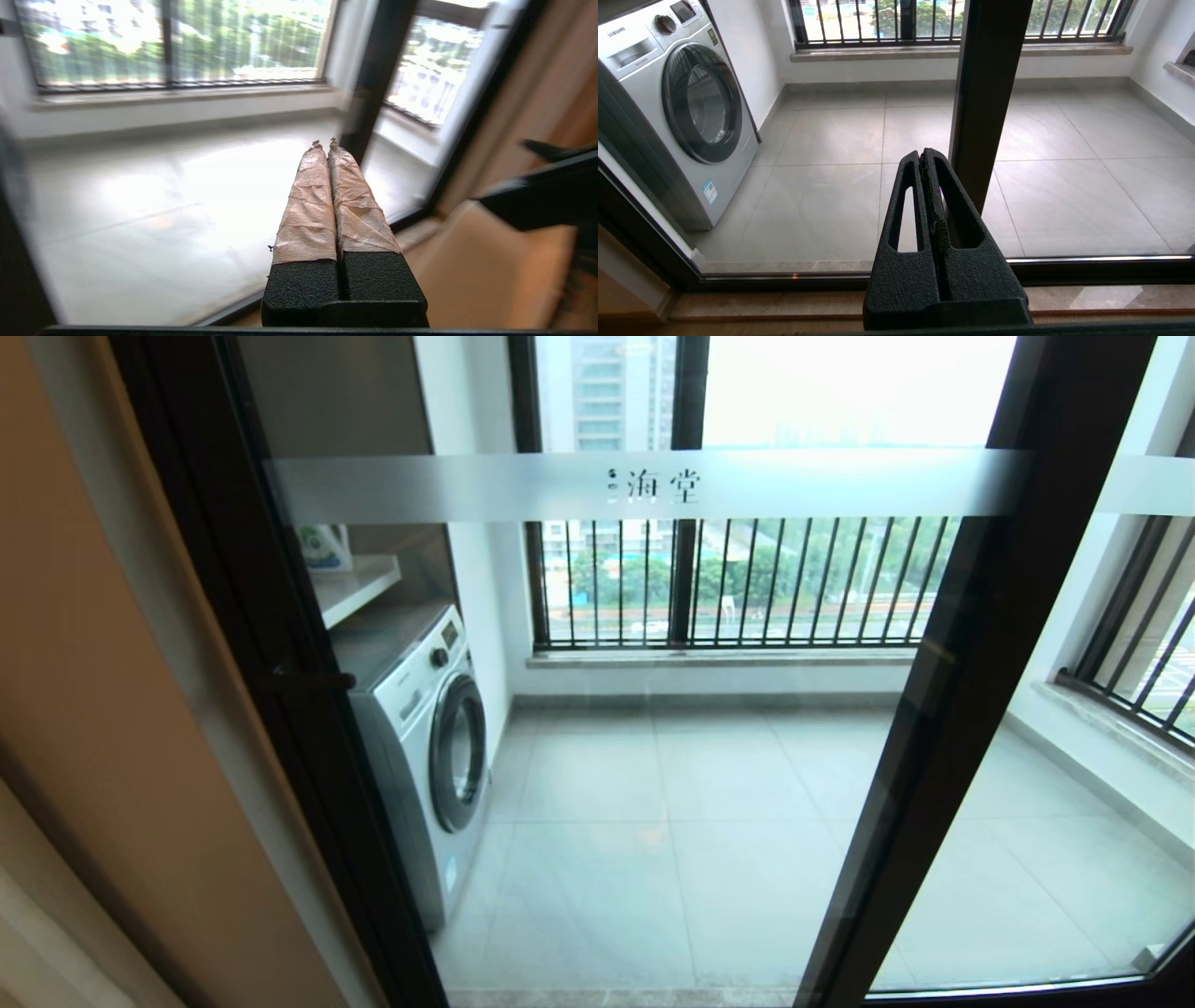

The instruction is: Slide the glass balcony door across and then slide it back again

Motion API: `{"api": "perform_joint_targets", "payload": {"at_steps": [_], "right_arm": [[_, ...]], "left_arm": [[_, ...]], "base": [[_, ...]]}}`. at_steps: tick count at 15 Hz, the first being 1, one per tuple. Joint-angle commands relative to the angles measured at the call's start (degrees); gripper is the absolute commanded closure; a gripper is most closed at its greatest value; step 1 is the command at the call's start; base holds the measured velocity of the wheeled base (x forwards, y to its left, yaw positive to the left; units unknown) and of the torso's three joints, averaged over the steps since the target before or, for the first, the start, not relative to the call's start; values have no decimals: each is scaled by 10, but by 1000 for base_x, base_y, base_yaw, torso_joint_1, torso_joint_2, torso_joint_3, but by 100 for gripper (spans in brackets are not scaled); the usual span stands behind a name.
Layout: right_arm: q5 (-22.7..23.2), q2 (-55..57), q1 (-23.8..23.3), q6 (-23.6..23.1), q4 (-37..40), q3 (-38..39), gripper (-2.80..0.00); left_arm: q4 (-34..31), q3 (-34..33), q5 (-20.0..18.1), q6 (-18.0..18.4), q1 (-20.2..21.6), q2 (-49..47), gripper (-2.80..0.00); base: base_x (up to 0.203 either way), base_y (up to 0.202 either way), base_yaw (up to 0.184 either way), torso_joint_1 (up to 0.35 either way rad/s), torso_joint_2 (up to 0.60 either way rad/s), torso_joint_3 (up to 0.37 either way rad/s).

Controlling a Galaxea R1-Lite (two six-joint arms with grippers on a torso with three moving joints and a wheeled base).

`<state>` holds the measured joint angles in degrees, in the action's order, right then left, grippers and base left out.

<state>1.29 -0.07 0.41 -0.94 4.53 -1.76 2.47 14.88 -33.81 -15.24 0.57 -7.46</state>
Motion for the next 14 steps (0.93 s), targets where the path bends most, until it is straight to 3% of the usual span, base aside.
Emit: {"api": "perform_joint_targets", "payload": {"at_steps": [1, 3, 6, 7, 10, 12, 14], "right_arm": [[0, 0, 0, 0, 0, 0, 0], [0, 0, 0, 0, 0, 0, 0], [0, 0, 0, 0, 0, 0, 0], [0, 0, 0, 0, 0, 0, 0], [0, 1, 0, 0, 0, 0, 0], [0, 0, 0, 0, 0, 0, 0], [0, 0, 0, 0, 0, 0, 0]], "left_arm": [[-4, -19, 184, 69, 0, 0, 0], [-24, -76, 266, 115, -1, 17, 0], [-26, -137, 303, 187, -3, 77, 0], [-26, -151, 315, 194, -4, 75, 0], [-25, -148, 326, 180, -5, 73, 0], [-23, -149, 338, 144, -5, 74, 0], [-23, -149, 340, 144, -5, 74, 0]], "base": [[0, 0, 0, 0, 0, 0], [0, 0, 0, 0, 0, 0], [0, 0, 0, 0, 0, 0], [0, 0, 0, 0, 0, 0], [0, 0, 0, 0, 0, 0], [0, 0, 0, 0, 0, 0], [0, 0, 0, 0, 0, 0]]}}
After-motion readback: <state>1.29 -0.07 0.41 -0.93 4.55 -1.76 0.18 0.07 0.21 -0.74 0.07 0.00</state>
